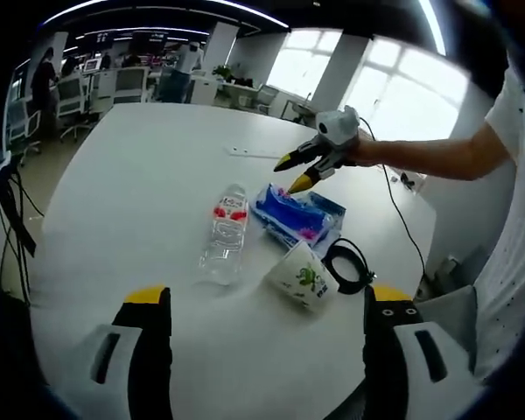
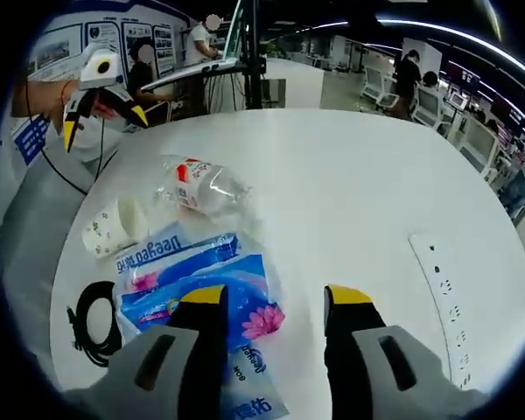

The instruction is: Arrange the tabletop items into an orderly group along one side of the table until the central work area is clear of visible clutter.

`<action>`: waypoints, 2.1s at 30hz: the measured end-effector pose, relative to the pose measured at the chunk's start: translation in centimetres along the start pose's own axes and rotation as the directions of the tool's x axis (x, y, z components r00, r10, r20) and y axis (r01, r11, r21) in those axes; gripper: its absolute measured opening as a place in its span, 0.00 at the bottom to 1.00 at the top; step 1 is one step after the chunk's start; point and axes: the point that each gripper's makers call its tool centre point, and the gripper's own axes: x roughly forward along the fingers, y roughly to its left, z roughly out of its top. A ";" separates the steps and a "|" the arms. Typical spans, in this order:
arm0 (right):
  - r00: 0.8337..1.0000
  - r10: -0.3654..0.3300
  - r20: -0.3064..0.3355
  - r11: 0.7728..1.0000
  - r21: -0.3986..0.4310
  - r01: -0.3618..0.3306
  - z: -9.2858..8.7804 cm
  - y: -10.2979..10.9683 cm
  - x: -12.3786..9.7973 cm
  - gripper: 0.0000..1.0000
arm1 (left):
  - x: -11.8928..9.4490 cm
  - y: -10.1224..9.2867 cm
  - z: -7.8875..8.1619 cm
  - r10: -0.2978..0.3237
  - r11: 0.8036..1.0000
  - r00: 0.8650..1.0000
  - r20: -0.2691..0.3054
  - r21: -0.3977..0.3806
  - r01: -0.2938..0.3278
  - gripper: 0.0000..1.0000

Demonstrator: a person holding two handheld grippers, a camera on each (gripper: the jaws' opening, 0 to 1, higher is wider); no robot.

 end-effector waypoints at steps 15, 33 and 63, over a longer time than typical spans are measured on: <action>0.991 0.128 -0.035 0.992 -0.017 -0.128 -0.4 0.4 1.7 0.29 | 0.4 0.7 -0.7 0.012 0.999 1.000 -0.001 -0.031 -0.012 0.93; 0.976 0.204 -0.082 0.977 -0.051 -0.208 -1.0 1.2 1.7 0.00 | 0.8 0.9 -0.9 0.011 0.999 1.000 -0.002 -0.045 -0.011 0.92; 0.988 0.156 0.017 0.987 0.038 -0.157 0.0 3.0 -2.9 0.00 | 1.0 -0.9 1.4 -0.016 1.000 1.000 0.017 0.001 0.016 0.91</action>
